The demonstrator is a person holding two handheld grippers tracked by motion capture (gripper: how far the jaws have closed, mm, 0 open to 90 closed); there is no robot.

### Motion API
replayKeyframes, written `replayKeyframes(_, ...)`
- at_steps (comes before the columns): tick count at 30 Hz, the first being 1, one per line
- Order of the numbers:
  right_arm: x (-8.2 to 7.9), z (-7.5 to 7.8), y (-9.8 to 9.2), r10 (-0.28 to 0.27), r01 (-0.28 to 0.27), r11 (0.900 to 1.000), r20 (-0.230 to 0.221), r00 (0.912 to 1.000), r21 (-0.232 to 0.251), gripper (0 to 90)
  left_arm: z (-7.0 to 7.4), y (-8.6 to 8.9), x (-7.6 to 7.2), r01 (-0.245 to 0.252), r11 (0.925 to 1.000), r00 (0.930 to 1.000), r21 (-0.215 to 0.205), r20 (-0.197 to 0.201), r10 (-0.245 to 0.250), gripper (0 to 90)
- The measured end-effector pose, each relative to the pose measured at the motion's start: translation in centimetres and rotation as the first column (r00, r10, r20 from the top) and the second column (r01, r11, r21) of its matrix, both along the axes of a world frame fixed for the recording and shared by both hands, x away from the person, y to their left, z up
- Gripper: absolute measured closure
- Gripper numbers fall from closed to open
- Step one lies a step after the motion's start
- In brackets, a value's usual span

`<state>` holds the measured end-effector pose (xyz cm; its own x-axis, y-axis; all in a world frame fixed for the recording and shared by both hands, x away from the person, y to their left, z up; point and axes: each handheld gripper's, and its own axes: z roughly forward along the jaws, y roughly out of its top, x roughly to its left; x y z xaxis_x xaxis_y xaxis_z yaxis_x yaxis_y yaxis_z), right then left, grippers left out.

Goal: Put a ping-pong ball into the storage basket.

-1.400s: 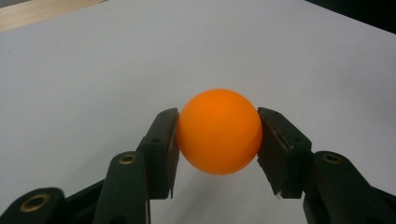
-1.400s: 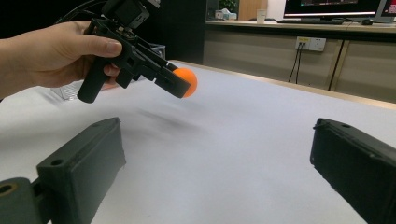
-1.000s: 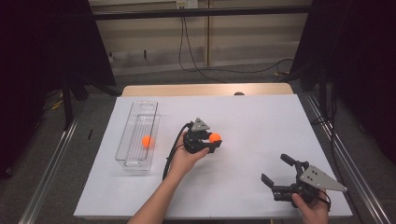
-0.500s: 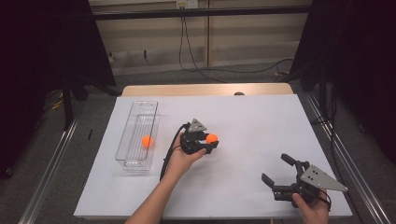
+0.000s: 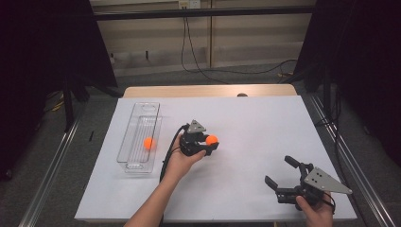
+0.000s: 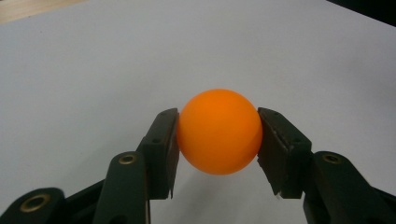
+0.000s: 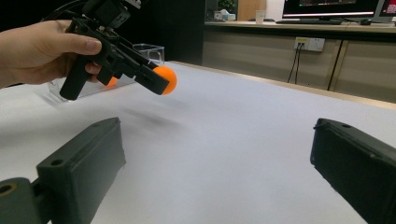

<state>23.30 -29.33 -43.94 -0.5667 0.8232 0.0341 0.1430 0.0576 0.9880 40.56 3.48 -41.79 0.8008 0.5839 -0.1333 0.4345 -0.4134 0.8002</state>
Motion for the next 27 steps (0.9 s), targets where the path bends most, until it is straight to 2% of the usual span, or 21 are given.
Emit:
replayKeyframes(5, 0.0, 0.0, 0.0, 0.002, -0.002, 1.0, -0.001, 1.0, 0.001, 2.2, 0.2, 0.2, -0.2, -0.003, 0.9999, 1.0, 0.01, 0.009, 0.003, 50.9)
replayKeyframes(11, 0.0, 0.0, 0.0, 0.0, 0.0, 1.0, -0.002, 1.0, 0.001, 2.2, 0.5, 0.6, -0.3, 0.003, 0.9999, 1.0, 0.014, -0.004, -0.002, 50.9)
replayKeyframes(14, 0.0, 0.0, 0.1, 0.001, -0.001, 1.0, -0.001, 1.0, 0.0, 2.2, 0.4, 1.0, -0.3, 0.004, 1.0, 0.9997, 0.0, -0.026, -0.004, 50.9)
replayKeyframes(27, -0.1, 0.0, 0.2, -0.001, 0.001, 1.0, 0.0, 1.0, -0.001, 2.2, 1.0, 2.7, -0.1, -0.017, 0.9998, 0.9993, -0.012, -0.033, 0.016, 50.9)
